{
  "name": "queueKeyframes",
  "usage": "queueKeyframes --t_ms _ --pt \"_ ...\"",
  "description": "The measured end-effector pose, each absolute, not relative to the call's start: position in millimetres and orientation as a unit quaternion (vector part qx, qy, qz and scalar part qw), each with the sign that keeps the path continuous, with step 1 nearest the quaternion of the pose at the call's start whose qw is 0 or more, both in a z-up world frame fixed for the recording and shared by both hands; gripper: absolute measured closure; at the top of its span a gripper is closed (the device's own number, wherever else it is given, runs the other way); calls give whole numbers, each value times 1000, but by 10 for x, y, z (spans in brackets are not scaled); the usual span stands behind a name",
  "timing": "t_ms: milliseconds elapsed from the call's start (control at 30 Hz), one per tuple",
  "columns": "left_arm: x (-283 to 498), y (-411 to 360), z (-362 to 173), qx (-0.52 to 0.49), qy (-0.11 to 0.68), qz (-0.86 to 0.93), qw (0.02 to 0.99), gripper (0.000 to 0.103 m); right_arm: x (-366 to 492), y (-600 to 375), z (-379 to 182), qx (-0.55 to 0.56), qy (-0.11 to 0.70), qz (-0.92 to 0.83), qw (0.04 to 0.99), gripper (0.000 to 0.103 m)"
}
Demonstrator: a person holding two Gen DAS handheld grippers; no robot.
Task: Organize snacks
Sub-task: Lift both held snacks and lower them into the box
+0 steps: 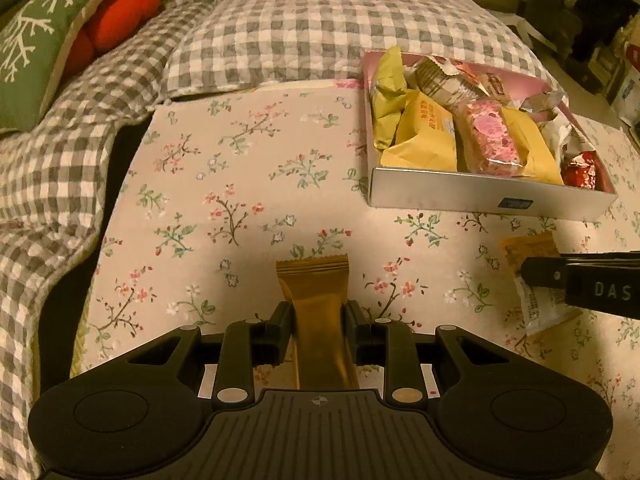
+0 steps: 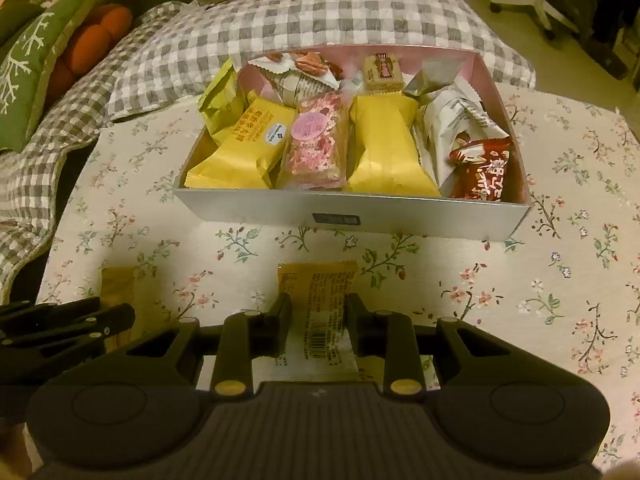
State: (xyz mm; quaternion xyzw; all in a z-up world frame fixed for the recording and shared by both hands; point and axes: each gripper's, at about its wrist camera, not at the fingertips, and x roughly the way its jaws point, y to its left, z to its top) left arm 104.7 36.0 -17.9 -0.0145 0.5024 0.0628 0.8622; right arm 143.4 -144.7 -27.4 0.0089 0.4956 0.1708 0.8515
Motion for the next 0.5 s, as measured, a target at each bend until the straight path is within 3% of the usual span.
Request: queueKeyframes --t_ms 500 --pt "1073 308 -68 0 484 58 873 77 1478 -1796 -27 45 483 169 858 77"
